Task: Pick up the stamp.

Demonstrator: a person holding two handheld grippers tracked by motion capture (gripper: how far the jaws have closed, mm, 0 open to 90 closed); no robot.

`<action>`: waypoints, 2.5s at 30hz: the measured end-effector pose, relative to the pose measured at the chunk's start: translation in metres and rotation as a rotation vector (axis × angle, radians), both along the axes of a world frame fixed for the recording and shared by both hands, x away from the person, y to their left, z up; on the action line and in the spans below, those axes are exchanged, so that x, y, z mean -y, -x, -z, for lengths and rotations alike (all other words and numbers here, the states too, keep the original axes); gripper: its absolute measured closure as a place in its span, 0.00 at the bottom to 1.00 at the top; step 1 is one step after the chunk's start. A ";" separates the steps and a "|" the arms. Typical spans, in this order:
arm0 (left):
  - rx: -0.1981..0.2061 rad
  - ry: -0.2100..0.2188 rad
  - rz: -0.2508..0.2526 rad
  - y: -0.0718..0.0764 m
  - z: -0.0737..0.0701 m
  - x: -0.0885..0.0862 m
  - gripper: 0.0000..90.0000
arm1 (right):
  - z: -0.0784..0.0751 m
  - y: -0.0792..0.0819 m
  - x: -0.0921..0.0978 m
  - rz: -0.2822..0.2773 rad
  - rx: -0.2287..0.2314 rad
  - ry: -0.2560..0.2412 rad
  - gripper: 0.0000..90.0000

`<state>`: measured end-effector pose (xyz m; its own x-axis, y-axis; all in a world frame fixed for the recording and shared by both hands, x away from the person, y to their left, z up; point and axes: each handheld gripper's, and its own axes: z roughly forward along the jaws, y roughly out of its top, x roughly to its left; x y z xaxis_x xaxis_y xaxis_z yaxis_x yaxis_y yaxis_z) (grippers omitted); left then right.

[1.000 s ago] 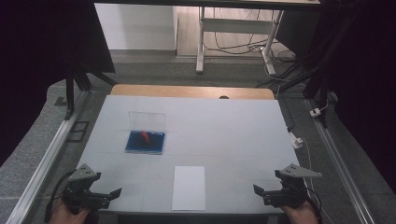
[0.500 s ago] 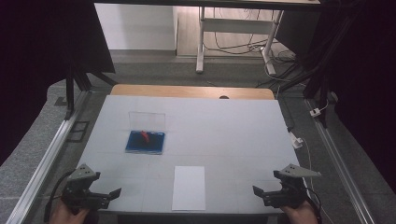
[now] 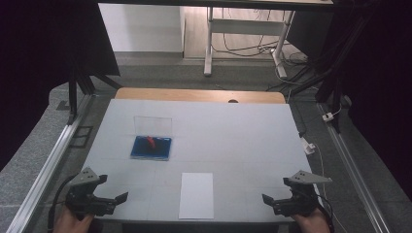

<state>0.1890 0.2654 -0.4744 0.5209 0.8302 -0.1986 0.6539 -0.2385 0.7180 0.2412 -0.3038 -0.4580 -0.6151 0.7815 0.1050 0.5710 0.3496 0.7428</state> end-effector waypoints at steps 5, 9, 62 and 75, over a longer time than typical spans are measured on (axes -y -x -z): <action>0.019 0.009 0.018 -0.005 -0.001 0.001 0.00 | 0.000 0.000 0.000 -0.003 -0.002 0.003 0.00; 0.038 0.011 0.031 -0.009 0.000 0.003 0.00 | 0.000 0.000 -0.001 -0.006 -0.003 0.004 0.00; 0.050 -0.068 0.030 -0.106 0.005 0.035 0.00 | 0.000 0.001 0.001 0.018 0.011 -0.005 0.00; 0.049 -0.040 0.037 -0.140 0.009 0.039 0.00 | 0.000 0.000 0.001 0.011 0.008 -0.002 0.00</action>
